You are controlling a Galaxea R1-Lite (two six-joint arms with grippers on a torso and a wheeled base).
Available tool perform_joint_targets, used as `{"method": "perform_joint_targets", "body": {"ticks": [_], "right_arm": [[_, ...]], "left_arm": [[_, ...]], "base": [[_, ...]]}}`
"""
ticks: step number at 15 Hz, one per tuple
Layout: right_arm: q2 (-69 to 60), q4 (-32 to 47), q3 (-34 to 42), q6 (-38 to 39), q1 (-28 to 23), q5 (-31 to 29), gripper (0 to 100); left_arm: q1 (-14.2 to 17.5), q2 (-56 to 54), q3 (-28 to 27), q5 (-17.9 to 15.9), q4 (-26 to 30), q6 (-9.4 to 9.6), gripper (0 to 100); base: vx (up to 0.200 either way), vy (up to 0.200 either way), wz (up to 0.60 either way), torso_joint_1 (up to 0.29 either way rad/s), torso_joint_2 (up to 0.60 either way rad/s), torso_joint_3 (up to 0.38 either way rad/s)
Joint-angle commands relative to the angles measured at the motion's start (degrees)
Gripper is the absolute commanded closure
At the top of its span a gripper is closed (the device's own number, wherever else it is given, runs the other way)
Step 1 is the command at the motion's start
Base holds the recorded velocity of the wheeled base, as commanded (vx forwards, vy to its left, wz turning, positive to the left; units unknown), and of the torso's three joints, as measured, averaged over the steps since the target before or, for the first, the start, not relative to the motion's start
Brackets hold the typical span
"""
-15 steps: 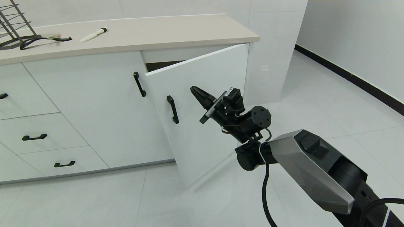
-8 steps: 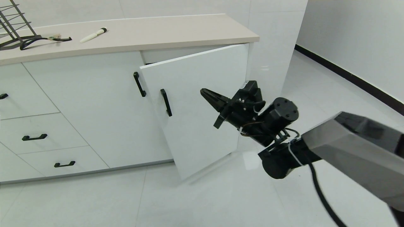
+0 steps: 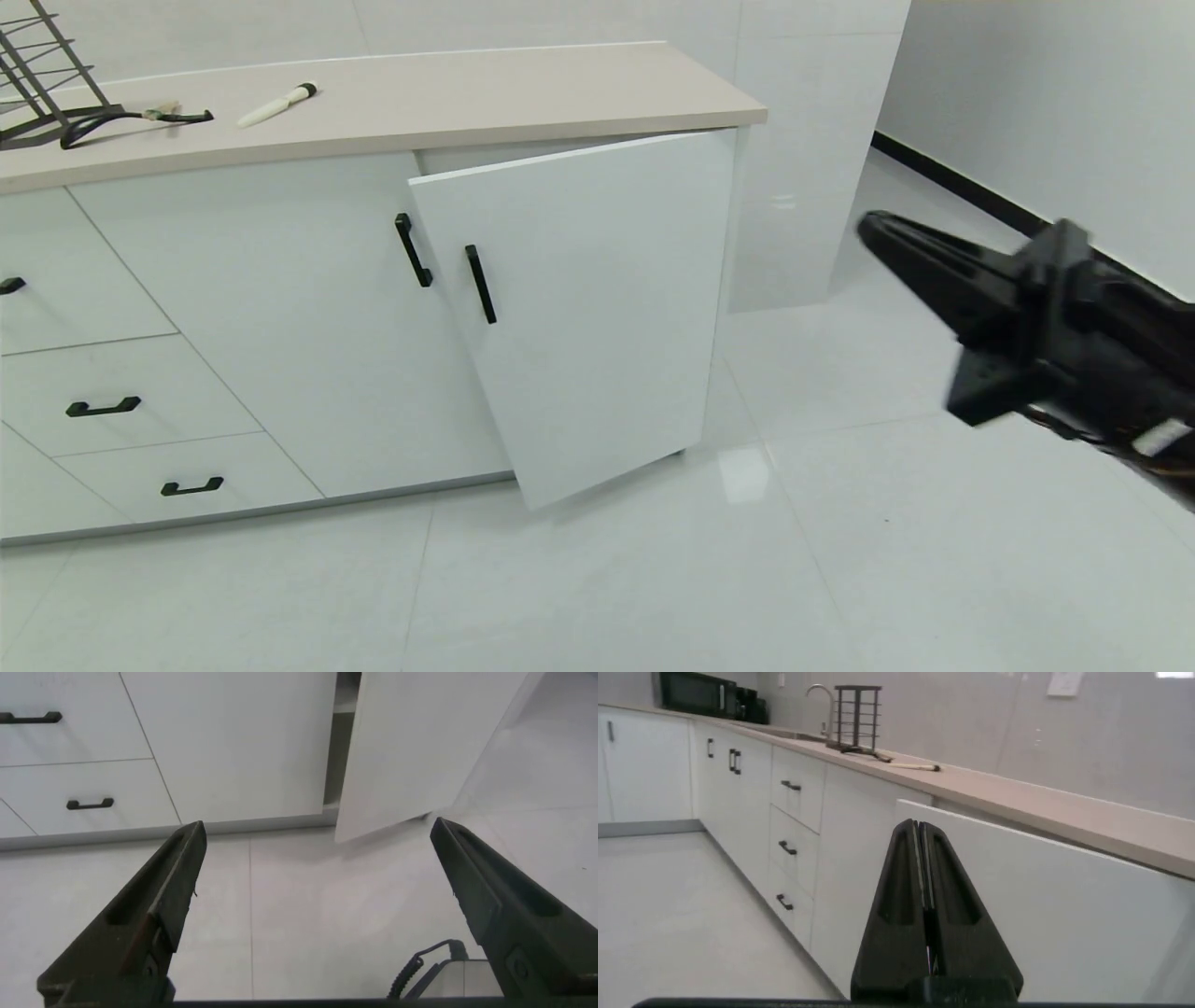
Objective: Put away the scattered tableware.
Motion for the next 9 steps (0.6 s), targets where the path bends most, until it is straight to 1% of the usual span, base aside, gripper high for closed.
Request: {"method": "perform_joint_targets", "body": {"ticks": [1,2,3,4,5,6,7,8,9], "right_arm": [[-27.7,-0.1,22.0,-0.3,-7.8,0.2,100],[-33.8,-0.1,26.9,-0.3,-10.4,0.2,100],[-36.8,0.3,29.8,-0.3,-11.9,0.2,100],[-41.6,3.3,30.4,-0.2,-14.1,0.2,100],[-44.1,5.7,30.4,-0.1,-14.8,0.0,100],[-50.4,15.9,30.4,0.0,-16.6,-0.4,100],[-54.3,23.1,30.4,0.2,-18.3,-0.5,100],[-61.4,33.0,30.4,0.5,-21.0,-0.5,100],[-67.4,39.8,30.4,1.5,-22.8,-1.7,100]], "left_arm": [[0.0,0.0,0.0,0.0,0.0,0.06,0],[0.0,0.0,0.0,0.0,0.0,0.06,0],[0.0,0.0,0.0,0.0,0.0,0.06,0],[0.0,0.0,0.0,0.0,0.0,0.06,0],[0.0,0.0,0.0,0.0,0.0,-0.03,0],[0.0,0.0,0.0,0.1,0.0,-0.03,0],[0.0,0.0,0.0,0.1,0.0,-0.03,0],[0.0,0.0,0.0,0.1,0.0,-0.03,0],[0.0,0.0,0.0,0.0,0.0,-0.03,0]], "base": [[0.000,0.000,0.00,0.000,0.00,0.000],[0.000,0.000,0.00,0.000,0.00,0.000],[0.000,0.000,0.00,0.000,0.00,0.000],[0.000,0.000,0.00,-0.002,0.00,0.061],[0.000,0.000,0.00,0.000,0.00,0.000],[0.000,0.000,0.00,0.000,0.00,0.000],[0.000,0.000,0.00,0.000,0.00,0.000],[0.000,0.000,0.00,0.000,0.00,0.000],[0.000,0.000,0.00,0.000,0.00,0.000]]}}
